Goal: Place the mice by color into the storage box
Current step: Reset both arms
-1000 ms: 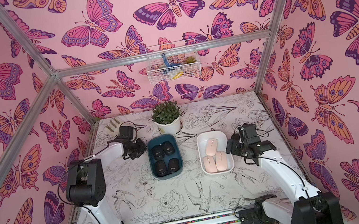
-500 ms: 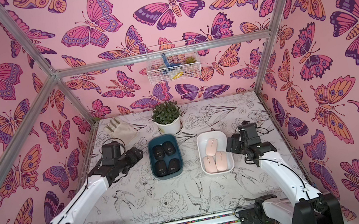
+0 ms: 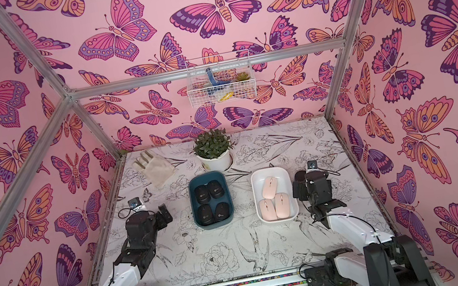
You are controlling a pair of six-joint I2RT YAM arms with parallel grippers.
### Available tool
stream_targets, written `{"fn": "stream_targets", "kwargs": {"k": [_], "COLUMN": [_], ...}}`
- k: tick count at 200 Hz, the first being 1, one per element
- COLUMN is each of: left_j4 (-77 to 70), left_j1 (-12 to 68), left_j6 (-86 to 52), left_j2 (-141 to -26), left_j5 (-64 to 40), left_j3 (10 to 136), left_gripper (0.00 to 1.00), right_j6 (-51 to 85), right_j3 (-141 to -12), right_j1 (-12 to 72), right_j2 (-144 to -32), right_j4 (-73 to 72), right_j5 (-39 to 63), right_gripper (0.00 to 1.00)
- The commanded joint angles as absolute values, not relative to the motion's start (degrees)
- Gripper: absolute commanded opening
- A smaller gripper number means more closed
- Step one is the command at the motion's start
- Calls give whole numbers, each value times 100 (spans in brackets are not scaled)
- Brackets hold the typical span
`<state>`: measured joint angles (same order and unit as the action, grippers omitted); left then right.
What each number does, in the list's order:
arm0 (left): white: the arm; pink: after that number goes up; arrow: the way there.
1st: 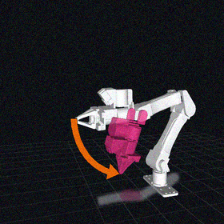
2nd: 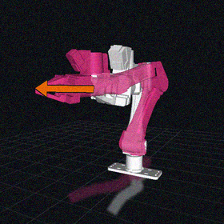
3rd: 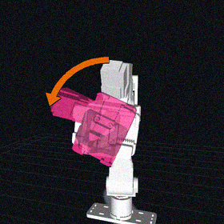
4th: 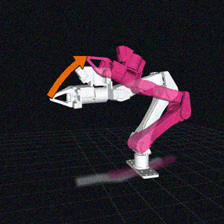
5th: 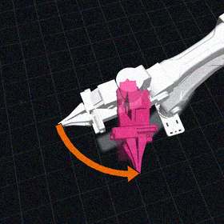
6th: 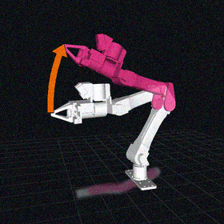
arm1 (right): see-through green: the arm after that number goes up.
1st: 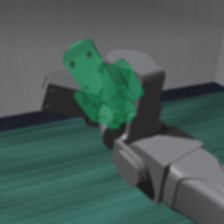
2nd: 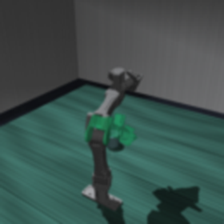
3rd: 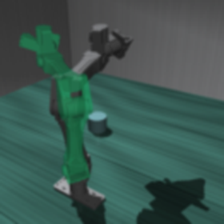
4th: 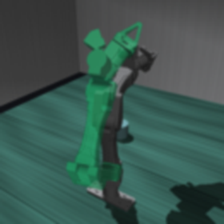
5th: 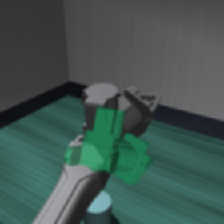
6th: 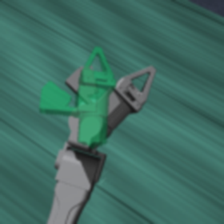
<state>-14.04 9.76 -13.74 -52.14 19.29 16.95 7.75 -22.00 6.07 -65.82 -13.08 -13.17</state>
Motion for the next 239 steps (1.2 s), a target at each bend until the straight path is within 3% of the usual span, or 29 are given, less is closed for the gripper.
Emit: {"fn": "stream_targets", "kwargs": {"k": [1,14,35,73,91,109,123,135,148,160,173,187,239], "left_j4": [-3052,-3298,-5073,-6060,-5383,-6835,-5164,-5838,-4731,-5588,-4875,-5520,-5202], "left_j1": [963,953,946,779,441,128,93,74,-12,-71,-79,-82,-85], "left_j6": [-258,-196,177,528,167,86,-1,107,-229,-197,-288,-220,-319], "left_j2": [-5579,-5990,-6875,-8634,-8247,-9103,-8569,-8993,-8687,-8925,-8705,-8901,-8769], "left_j5": [2222,2384,2284,1806,1217,830,513,519,766,720,705,734,859], "left_j3": [1392,1313,1022,1575,1572,1377,1797,1829,2194,1980,2134,1981,2033], "left_gripper": [100,100,99,99,100,99,99,99,99,99,99,99,99], "right_j6": [393,237,50,-160,-149,-41,31,203,364,369,368,363,360], "right_j3": [-2151,-1962,-1804,-1698,-1635,-1786,-1957,-2194,-2302,-2294,-2292,-2268,-2273], "right_j1": [579,582,580,572,563,554,496,360,136,117,115,116,119], "right_j2": [-6780,-6898,-7151,-7872,-8456,-8735,-8667,-8633,-8649,-8647,-8628,-8631,-8629], "right_j4": [-2451,-3229,-4011,-5092,-5778,-5845,-5401,-4840,-4658,-4674,-4673,-4699,-4702], "right_j5": [-1250,-1148,-1251,-938,-1018,-1255,-1259,-1194,-867,-840,-854,-851,-852], "right_gripper": [99,99,99,99,99,99,98,99,99,99,99,99,99]}}
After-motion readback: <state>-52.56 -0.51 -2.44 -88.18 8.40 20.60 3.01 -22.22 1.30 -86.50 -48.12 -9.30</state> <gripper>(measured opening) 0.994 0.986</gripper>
